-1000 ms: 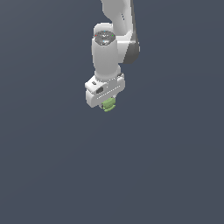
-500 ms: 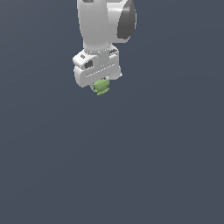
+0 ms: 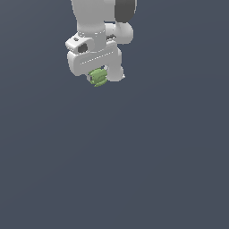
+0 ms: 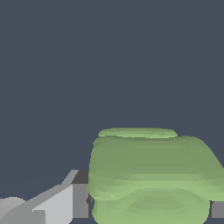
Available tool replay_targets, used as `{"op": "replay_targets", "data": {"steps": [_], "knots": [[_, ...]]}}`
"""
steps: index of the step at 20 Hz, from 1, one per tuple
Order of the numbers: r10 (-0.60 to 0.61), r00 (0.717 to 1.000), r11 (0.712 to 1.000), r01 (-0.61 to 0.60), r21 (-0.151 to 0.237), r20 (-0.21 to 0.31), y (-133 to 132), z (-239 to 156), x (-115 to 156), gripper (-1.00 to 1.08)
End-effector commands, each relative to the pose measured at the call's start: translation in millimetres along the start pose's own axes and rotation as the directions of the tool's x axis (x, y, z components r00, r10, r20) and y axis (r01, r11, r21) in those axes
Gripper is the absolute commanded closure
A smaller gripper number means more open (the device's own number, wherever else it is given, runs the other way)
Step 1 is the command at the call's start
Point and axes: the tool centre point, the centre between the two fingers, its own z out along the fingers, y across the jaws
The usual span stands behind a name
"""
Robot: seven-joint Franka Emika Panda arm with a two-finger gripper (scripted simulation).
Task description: Pick up the object and move it to a goal position.
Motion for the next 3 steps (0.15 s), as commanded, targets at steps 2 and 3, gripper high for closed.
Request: {"op": "replay_targets", "data": {"steps": [2,3], "knots": [[0.0,1.0,1.0,0.0,0.0,0.001,0.5,-5.6,-2.5,1.08],[0.0,1.0,1.0,0.0,0.0,0.001,0.6,-5.9,-2.7,1.08]]}}
